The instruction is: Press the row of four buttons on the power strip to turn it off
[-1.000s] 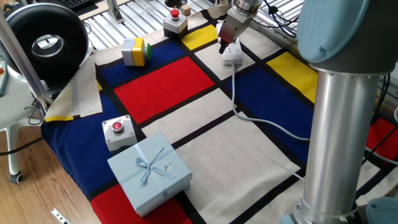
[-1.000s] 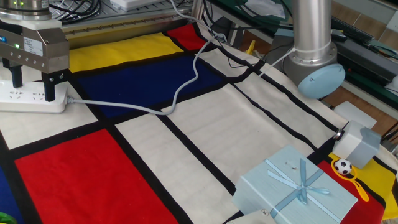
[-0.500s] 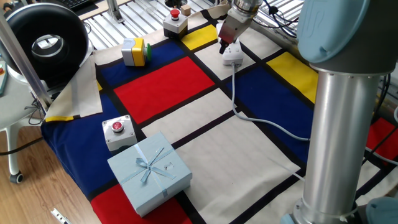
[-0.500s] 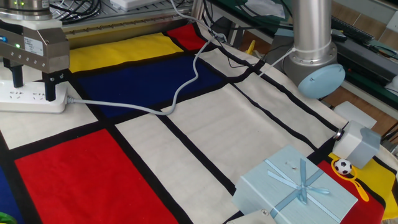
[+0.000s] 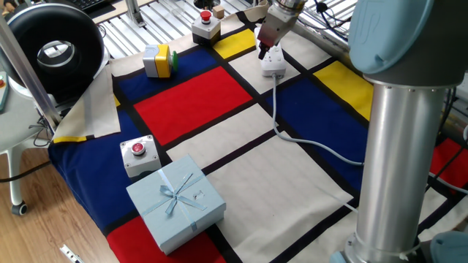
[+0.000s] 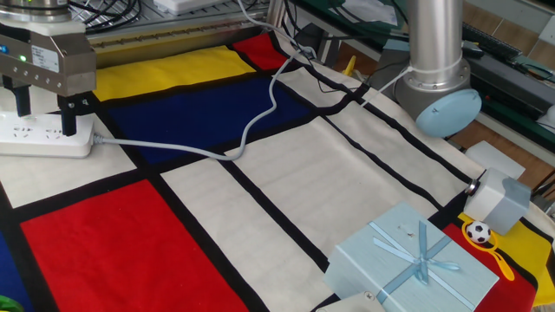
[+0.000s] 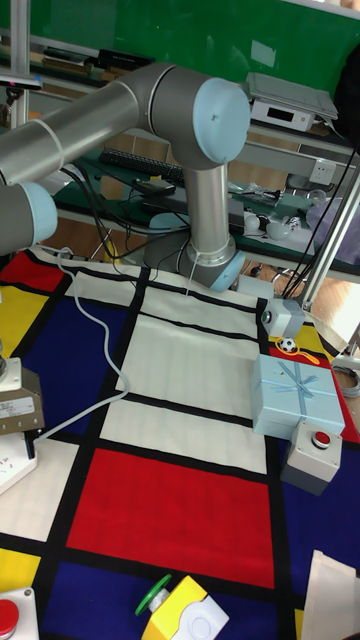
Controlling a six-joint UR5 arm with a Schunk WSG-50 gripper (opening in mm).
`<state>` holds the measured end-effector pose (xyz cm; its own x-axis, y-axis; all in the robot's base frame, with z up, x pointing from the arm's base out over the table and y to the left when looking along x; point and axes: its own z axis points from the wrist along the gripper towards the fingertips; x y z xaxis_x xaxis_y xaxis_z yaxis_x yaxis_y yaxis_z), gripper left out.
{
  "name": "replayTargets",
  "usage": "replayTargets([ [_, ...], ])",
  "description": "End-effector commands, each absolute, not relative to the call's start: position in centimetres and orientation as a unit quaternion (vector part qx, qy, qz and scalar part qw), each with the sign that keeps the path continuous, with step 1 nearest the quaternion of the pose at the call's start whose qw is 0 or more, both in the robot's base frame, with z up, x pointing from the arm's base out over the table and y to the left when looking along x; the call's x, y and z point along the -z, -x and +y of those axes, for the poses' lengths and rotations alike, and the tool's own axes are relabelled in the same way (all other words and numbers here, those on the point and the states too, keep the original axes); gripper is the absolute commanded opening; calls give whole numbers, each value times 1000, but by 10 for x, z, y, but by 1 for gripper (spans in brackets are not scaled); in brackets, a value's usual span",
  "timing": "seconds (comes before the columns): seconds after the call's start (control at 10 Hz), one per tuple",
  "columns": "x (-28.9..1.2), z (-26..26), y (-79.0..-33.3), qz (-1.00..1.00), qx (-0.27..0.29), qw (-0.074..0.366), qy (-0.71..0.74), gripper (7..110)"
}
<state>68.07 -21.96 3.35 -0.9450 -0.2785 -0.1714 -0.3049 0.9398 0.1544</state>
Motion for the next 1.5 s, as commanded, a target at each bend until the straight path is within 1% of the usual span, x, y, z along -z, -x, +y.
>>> replayTargets([
  [0.0, -45, -229, -696, 980, -95, 78, 156, 88],
  [0.5, -37, -238, -709, 978, -96, 84, 163, 88],
  [1.4, -21, -237, -709, 978, -96, 89, 163, 88],
])
